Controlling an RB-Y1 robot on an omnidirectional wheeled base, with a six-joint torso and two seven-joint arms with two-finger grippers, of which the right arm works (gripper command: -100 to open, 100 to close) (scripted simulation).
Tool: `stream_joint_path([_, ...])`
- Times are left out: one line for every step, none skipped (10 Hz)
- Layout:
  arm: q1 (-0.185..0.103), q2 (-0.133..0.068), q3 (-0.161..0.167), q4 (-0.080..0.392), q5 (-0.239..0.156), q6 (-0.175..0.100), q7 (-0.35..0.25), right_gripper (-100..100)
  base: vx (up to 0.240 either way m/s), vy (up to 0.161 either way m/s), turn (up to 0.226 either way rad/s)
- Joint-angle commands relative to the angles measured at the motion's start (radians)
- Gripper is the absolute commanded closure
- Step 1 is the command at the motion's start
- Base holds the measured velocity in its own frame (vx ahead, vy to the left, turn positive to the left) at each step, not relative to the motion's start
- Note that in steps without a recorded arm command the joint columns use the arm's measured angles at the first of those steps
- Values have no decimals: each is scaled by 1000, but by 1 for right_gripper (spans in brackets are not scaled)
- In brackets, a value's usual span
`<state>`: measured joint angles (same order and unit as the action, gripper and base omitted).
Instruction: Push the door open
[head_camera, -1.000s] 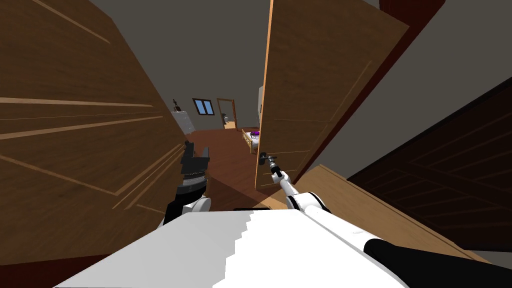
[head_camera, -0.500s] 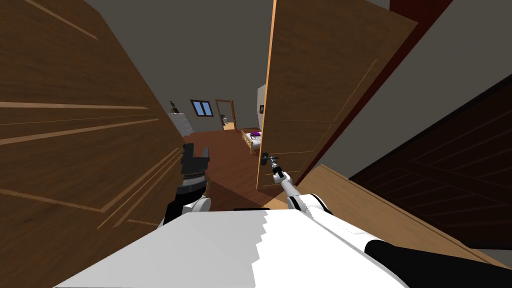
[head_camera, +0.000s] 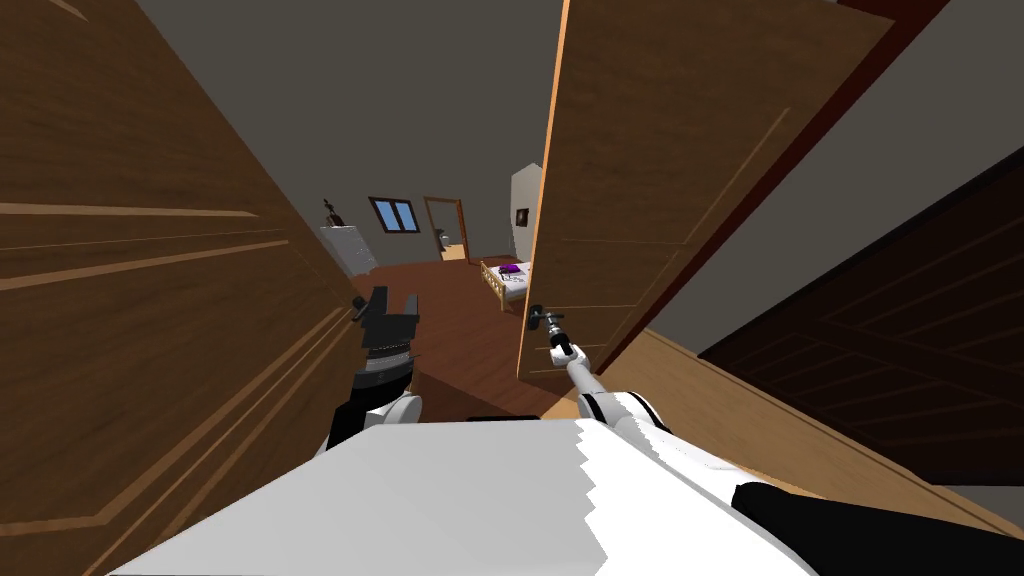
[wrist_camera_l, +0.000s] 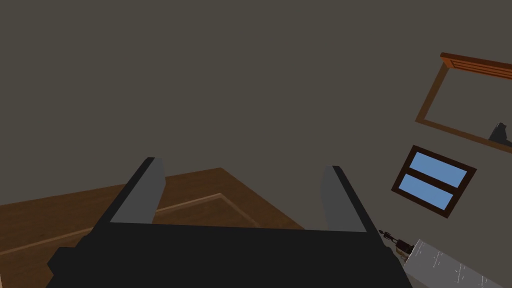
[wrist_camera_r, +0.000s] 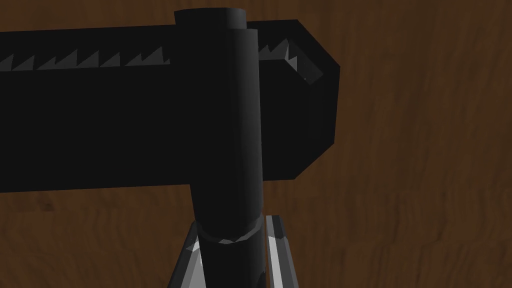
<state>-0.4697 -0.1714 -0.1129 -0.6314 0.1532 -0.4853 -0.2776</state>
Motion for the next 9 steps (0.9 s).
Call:
stream_joint_path([-17, -5, -13, 28, -5, -15, 8, 100, 97, 71, -36])
stream_joint_path([-15, -10, -29, 28, -13, -12, 19, 100, 115, 82, -29])
stream_joint_path([-14, -12, -39, 29, -18, -11, 26, 100, 141, 137, -57])
stream_joint_path([-13, -15, -47, 29, -22, -10, 31, 100, 152, 155, -79])
stream_joint_path([-12, -16, -54, 29, -25, -9, 35, 100, 164, 126, -66])
stream_joint_path([-11, -18, -61, 30, -29, -8, 41, 100, 149, 89, -39])
stream_joint_path([-1, -16, -54, 18, -26, 4, 36, 100, 66, 31, -24])
stream_joint_path([0, -22, -64, 14, -30, 6, 39, 100, 108, 11, -24])
stream_joint_path([1, -23, -69, 14, -32, 6, 41, 100, 168, 57, -31])
